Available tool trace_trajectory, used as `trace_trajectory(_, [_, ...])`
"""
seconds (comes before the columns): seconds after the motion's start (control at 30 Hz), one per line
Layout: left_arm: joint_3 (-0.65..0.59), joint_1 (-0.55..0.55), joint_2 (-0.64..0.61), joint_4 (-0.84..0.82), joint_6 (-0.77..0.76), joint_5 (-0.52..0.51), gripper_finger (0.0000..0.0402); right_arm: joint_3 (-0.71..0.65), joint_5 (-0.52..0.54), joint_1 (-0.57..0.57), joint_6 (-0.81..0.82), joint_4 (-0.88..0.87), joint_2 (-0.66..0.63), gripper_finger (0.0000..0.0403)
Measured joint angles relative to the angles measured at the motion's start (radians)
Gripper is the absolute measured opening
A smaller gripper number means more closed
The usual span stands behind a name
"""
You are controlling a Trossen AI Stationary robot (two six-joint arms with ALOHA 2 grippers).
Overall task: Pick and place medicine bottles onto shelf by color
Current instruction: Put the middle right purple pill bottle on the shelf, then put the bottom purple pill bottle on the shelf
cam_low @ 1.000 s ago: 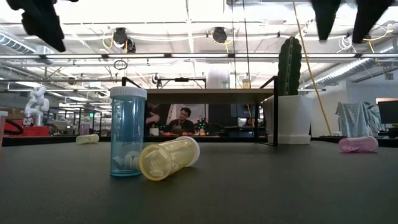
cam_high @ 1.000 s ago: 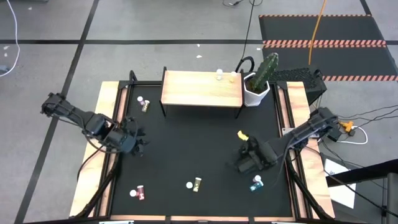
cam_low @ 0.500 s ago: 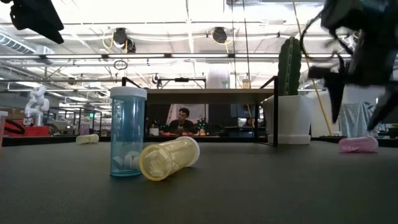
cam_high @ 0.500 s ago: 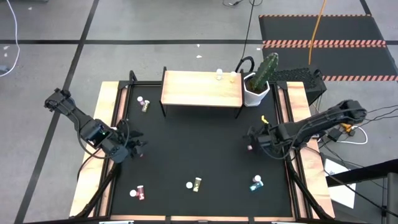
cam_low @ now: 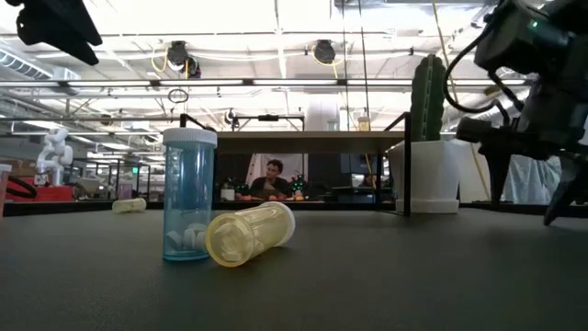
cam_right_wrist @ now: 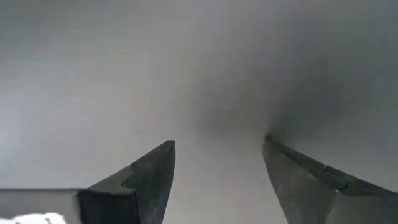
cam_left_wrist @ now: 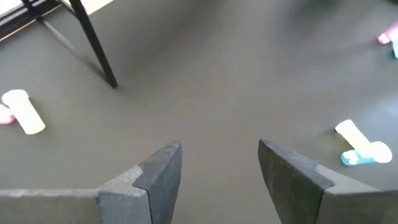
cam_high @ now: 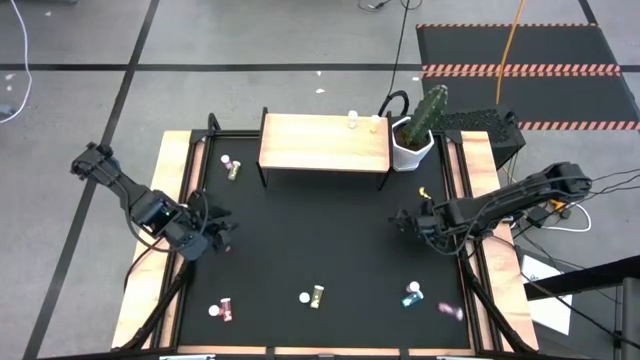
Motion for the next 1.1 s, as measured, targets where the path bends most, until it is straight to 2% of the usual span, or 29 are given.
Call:
trace_trajectory(0.1, [0.000,0.021,0.000,0.002,0.020,0.000,0.0214,0.051,-0.039,0.000,-0.118,-0.013,0.000,0.0232])
trace_trajectory(0.3, [0.000,0.081,0.000,0.012,0.093,-0.005,0.0214,0.243,-0.136,0.068,-0.485,-0.173,-0.001,0.0199])
trace_trajectory(0.57, [0.000,0.152,0.000,0.141,0.249,-0.006,0.0214,0.435,-0.305,0.270,-0.541,-0.401,0.031,0.0181])
trace_trajectory(0.77, [0.000,0.162,0.016,0.217,0.305,-0.007,0.0214,0.538,-0.248,0.431,-0.893,-0.408,0.115,0.0180])
trace_trajectory(0.9, [0.000,0.166,0.041,0.228,0.290,-0.007,0.0214,0.546,-0.203,0.516,-1.077,-0.404,0.165,0.0180])
trace_trajectory(1.1, [0.000,0.195,0.094,0.316,0.277,-0.008,0.0214,0.513,-0.221,0.564,-1.090,-0.398,0.192,0.0181])
